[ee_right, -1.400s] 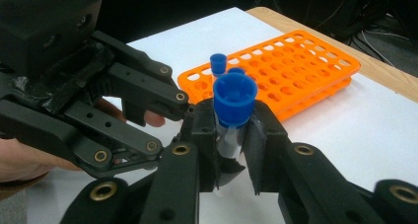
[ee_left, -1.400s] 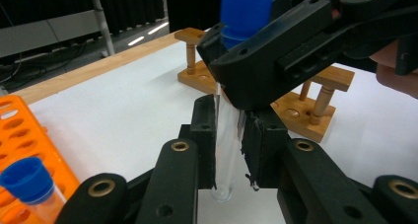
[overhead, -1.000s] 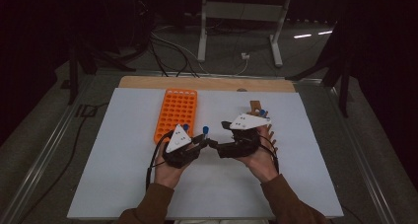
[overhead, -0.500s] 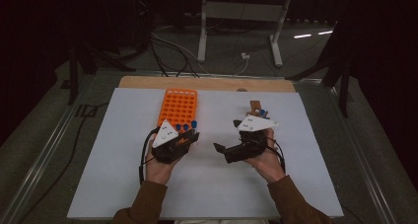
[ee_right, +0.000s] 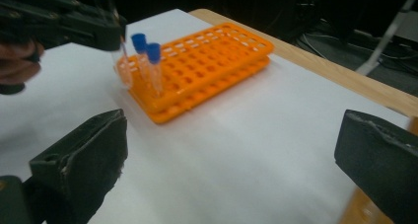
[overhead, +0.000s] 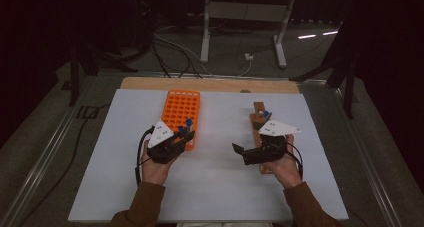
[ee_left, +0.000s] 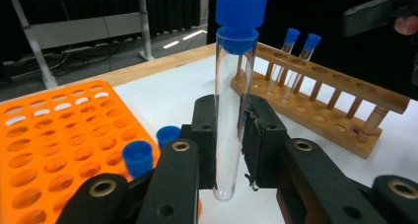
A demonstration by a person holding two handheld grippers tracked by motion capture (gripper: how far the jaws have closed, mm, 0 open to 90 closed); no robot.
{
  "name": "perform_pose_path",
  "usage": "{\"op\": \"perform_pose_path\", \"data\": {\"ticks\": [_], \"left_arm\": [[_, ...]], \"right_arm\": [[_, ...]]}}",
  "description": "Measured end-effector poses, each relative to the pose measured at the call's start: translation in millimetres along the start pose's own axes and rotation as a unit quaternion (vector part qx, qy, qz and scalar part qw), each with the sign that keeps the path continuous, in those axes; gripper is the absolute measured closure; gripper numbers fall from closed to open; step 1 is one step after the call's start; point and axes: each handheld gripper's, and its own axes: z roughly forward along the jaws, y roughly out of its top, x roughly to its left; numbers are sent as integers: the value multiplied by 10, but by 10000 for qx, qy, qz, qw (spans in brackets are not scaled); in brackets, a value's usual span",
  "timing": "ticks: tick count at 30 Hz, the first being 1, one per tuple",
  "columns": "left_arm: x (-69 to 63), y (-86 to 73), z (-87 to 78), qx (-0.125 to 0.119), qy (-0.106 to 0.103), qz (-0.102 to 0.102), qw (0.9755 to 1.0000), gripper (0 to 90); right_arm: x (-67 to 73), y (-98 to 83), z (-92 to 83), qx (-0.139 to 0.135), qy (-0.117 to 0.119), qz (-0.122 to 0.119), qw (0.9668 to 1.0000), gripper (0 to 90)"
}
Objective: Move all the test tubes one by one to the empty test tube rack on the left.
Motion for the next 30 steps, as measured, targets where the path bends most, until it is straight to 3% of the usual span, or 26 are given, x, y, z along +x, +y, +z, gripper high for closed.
{"op": "perform_pose_path", "data": {"ticks": [15,30], "left_arm": [[91,-20,-63,39,320,-40,9995,778],[226,-112,-102,63,726,-91,9973,778]], "right_arm": [[-184,-109,-220,-161,-212,206,9994,0],[-309,-194,-401,-300,-327,390,9983,0]]}}
